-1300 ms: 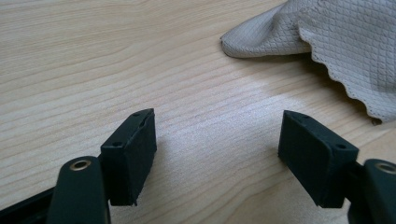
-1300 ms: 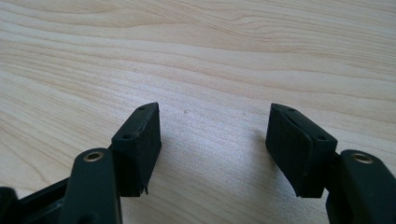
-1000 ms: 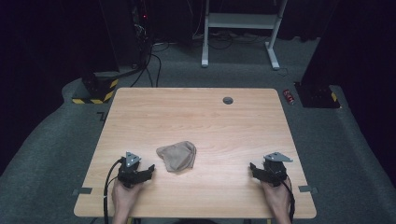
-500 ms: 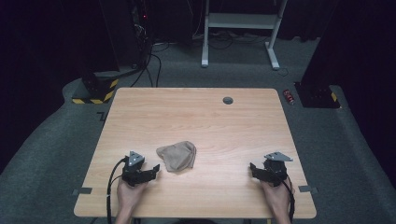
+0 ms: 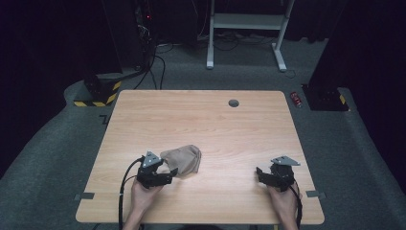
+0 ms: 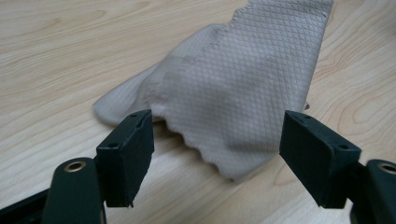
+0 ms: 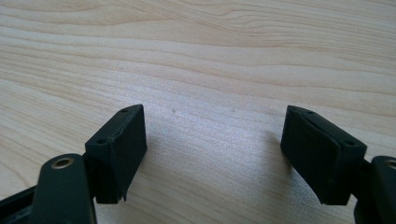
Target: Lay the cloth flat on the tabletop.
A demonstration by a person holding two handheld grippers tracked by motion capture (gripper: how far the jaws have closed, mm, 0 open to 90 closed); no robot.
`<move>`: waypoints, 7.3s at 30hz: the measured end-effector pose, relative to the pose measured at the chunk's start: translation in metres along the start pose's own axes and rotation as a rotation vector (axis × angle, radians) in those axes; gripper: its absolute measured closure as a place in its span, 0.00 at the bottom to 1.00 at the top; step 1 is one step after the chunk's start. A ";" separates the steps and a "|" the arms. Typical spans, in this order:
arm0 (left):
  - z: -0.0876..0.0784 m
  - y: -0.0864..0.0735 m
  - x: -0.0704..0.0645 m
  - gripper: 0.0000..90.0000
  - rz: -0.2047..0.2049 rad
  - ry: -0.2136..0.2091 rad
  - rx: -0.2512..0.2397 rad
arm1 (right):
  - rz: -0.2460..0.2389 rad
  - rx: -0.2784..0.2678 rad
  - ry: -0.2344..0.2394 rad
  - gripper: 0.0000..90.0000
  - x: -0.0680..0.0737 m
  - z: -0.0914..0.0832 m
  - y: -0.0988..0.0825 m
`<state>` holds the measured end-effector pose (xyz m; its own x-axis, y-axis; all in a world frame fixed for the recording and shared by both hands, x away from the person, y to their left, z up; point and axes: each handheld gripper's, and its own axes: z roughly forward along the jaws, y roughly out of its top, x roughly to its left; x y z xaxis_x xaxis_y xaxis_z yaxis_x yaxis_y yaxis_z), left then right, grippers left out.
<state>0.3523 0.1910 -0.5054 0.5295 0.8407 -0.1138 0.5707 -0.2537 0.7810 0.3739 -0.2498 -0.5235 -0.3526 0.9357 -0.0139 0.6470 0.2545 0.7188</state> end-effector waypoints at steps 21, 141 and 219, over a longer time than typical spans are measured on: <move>0.046 0.021 -0.012 0.51 0.050 0.076 0.093 | 0.000 0.000 0.000 0.25 0.000 0.000 0.000; 0.058 0.055 -0.051 0.75 0.161 -0.098 0.098 | -0.383 -0.108 0.308 0.67 0.109 -0.024 0.041; 0.061 0.068 -0.101 0.56 0.359 -0.099 0.033 | -0.395 -0.017 0.404 0.98 0.120 -0.001 0.093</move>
<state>0.3758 0.0593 -0.4780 0.7565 0.6457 0.1036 0.3568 -0.5402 0.7621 0.3916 -0.1137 -0.4576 -0.7986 0.6016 -0.0191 0.4037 0.5589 0.7243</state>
